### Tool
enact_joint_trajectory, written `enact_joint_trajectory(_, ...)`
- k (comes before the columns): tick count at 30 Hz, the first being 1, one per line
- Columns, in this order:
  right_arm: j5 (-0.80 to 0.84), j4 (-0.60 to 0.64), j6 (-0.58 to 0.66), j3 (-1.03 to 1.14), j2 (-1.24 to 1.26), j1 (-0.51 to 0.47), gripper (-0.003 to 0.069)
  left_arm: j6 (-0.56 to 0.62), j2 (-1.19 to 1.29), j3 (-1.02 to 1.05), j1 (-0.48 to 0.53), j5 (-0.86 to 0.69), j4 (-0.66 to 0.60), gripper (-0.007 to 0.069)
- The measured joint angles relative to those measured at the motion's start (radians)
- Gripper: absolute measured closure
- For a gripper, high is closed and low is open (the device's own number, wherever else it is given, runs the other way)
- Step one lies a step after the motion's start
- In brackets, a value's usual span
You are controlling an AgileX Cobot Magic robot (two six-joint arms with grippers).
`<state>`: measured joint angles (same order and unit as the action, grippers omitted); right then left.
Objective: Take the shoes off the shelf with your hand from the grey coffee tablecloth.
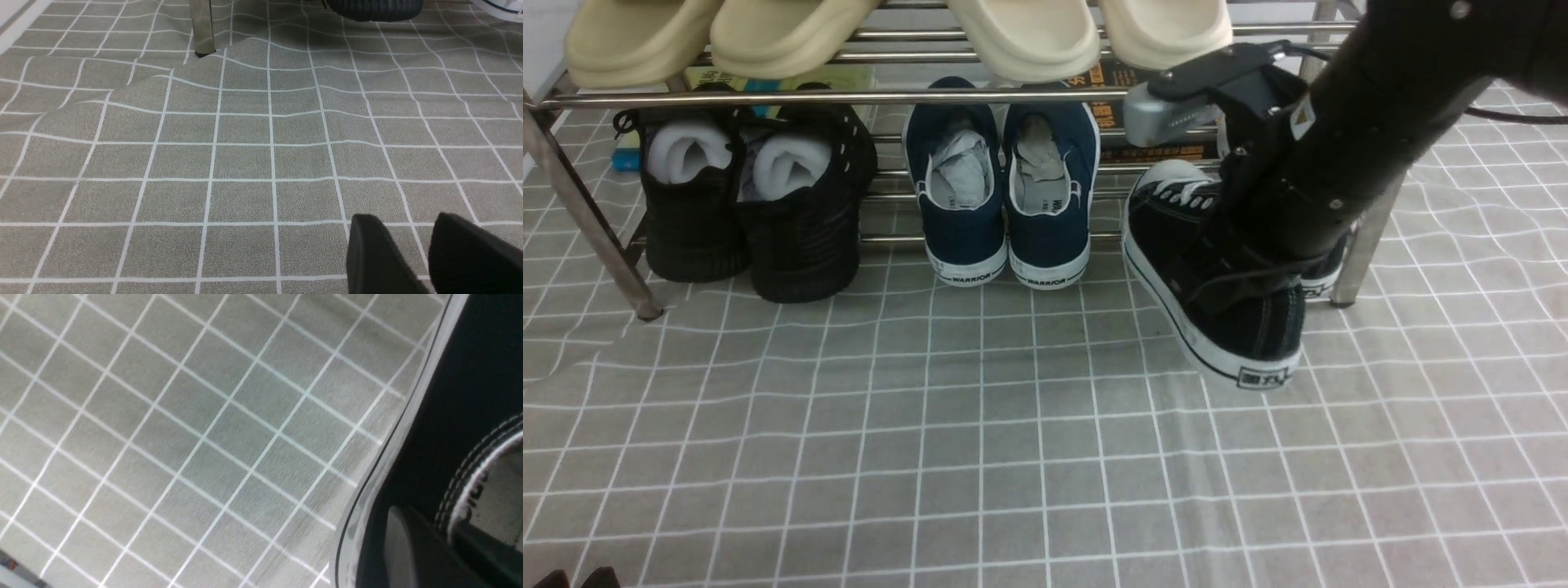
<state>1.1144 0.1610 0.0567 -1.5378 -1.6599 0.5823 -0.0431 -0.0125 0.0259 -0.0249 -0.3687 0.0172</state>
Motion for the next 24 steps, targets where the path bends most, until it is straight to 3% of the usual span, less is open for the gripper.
enact_joint_trajectory(10,-0.122,-0.011,-0.121,0.245,0.045,0.110,0.0648,0.000,0.000,0.000,0.000,0.000,0.000,0.0385)
enact_joint_trajectory(24,-0.320,-0.090,-0.131,0.297,-0.019,0.114,0.0629,0.000,0.000,0.000,0.000,0.000,0.000,0.0385)
